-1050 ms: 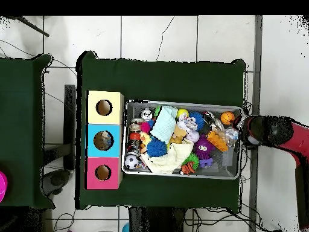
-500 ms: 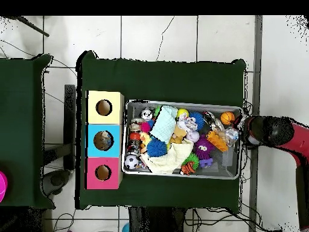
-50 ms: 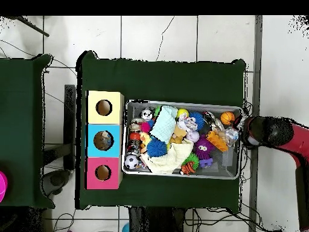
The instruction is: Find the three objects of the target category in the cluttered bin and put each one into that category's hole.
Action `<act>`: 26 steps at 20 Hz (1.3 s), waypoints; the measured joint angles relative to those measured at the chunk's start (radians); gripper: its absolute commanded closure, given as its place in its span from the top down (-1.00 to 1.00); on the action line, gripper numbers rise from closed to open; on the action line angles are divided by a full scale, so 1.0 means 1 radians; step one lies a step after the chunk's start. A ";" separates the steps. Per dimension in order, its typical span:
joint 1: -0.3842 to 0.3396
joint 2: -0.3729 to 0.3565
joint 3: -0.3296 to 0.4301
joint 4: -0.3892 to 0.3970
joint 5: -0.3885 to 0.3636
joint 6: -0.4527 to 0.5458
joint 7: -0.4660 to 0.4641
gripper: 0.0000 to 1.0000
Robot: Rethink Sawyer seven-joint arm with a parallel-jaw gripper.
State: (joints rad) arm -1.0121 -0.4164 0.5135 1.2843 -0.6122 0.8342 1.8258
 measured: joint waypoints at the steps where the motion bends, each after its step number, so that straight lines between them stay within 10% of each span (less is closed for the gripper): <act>1: 0.000 -0.001 -0.001 0.003 0.000 -0.005 0.000 1.00; 26: 0.054 -0.030 -0.107 0.055 0.060 -0.147 0.000 1.00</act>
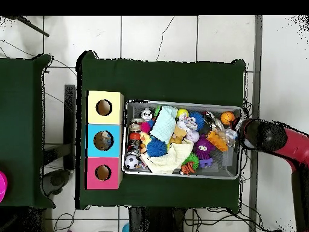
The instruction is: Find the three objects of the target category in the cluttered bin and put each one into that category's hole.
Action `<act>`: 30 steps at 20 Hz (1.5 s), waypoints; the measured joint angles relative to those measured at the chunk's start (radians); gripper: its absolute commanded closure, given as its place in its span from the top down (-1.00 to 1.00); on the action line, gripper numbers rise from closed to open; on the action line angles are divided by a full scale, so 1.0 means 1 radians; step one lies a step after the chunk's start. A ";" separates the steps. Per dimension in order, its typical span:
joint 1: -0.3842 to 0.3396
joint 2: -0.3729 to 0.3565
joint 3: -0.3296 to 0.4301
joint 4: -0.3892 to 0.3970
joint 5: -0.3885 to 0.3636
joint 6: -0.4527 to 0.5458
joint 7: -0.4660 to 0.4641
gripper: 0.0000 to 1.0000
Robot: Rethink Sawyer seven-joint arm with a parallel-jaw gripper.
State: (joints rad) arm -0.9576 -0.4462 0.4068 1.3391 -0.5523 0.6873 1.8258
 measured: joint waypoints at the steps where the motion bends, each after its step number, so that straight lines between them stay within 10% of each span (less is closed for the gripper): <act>1: 0.003 0.000 -0.005 0.001 0.005 -0.004 0.000 1.00; 16: 0.035 -0.009 -0.074 0.047 0.092 -0.110 0.000 1.00; 30: 0.148 -0.007 -0.102 0.246 0.195 -0.134 0.000 1.00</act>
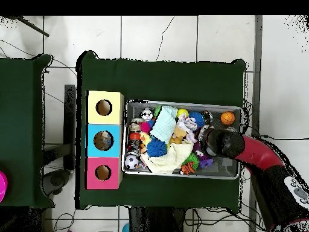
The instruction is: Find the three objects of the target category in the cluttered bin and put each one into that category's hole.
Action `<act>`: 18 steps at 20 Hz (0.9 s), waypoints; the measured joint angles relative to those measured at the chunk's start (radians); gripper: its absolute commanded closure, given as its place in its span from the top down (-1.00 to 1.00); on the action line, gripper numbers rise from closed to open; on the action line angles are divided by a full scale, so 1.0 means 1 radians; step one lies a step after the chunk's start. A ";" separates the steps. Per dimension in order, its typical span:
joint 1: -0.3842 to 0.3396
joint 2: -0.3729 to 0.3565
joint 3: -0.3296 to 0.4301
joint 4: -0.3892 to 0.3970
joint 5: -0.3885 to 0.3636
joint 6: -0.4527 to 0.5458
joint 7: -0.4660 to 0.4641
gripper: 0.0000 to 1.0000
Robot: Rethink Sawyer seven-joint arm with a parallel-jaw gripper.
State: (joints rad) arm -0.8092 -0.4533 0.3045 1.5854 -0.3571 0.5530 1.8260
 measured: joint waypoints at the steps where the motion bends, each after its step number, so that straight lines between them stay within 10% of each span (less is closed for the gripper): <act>1: 0.006 -0.005 -0.001 0.010 0.010 -0.005 0.000 1.00; 18: 0.026 -0.103 -0.020 0.069 0.124 0.144 0.000 1.00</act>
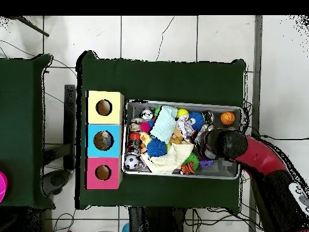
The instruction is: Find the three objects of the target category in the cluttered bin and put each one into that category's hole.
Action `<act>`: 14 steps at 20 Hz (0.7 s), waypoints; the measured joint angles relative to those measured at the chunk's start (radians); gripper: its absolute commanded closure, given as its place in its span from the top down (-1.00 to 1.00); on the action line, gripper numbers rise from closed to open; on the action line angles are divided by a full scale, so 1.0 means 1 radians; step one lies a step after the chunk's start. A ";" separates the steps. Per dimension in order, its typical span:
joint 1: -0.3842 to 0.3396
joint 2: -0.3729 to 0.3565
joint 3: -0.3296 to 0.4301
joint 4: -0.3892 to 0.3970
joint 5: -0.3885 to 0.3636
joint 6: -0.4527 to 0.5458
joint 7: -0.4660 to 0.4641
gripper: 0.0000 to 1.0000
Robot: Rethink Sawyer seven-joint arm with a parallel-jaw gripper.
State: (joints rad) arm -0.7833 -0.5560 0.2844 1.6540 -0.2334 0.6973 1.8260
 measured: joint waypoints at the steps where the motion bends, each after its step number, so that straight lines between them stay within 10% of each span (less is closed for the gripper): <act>1: 0.000 -0.008 0.000 -0.003 0.007 0.029 0.000 1.00; 14: 0.000 -0.031 -0.001 -0.215 0.025 0.341 0.000 1.00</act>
State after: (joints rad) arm -0.7834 -0.5875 0.2838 1.4389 -0.2081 1.0383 1.8260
